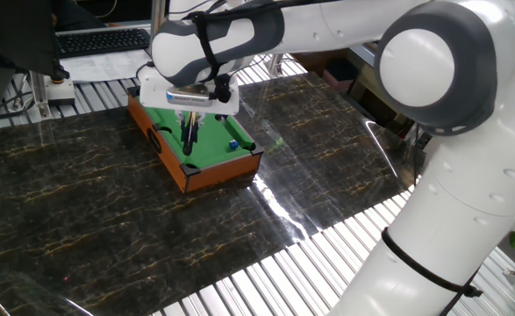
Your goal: Hit the pool ball
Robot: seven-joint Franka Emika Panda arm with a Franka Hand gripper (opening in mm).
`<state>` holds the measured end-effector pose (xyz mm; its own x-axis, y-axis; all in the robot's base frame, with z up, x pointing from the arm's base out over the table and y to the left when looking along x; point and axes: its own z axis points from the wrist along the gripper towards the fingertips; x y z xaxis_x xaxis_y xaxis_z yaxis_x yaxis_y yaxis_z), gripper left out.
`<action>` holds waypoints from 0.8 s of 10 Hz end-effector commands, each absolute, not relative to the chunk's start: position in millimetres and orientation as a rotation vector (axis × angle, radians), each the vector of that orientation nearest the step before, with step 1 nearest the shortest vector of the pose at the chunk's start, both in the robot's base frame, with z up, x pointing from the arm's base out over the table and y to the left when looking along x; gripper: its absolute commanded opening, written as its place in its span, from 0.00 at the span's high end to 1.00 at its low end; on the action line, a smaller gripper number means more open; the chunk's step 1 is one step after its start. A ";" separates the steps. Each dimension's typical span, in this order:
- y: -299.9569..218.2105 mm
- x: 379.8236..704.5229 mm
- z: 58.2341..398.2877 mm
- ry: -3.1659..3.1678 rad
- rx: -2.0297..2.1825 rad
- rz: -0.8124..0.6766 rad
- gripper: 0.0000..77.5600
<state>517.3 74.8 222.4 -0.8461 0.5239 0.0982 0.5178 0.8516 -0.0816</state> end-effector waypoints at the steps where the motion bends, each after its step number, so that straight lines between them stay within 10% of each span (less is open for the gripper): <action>1: 77.3 518.9 225.3 -2.967 -0.555 0.242 0.99; 8: 99.5 527.0 221.7 -2.936 -0.768 0.100 0.99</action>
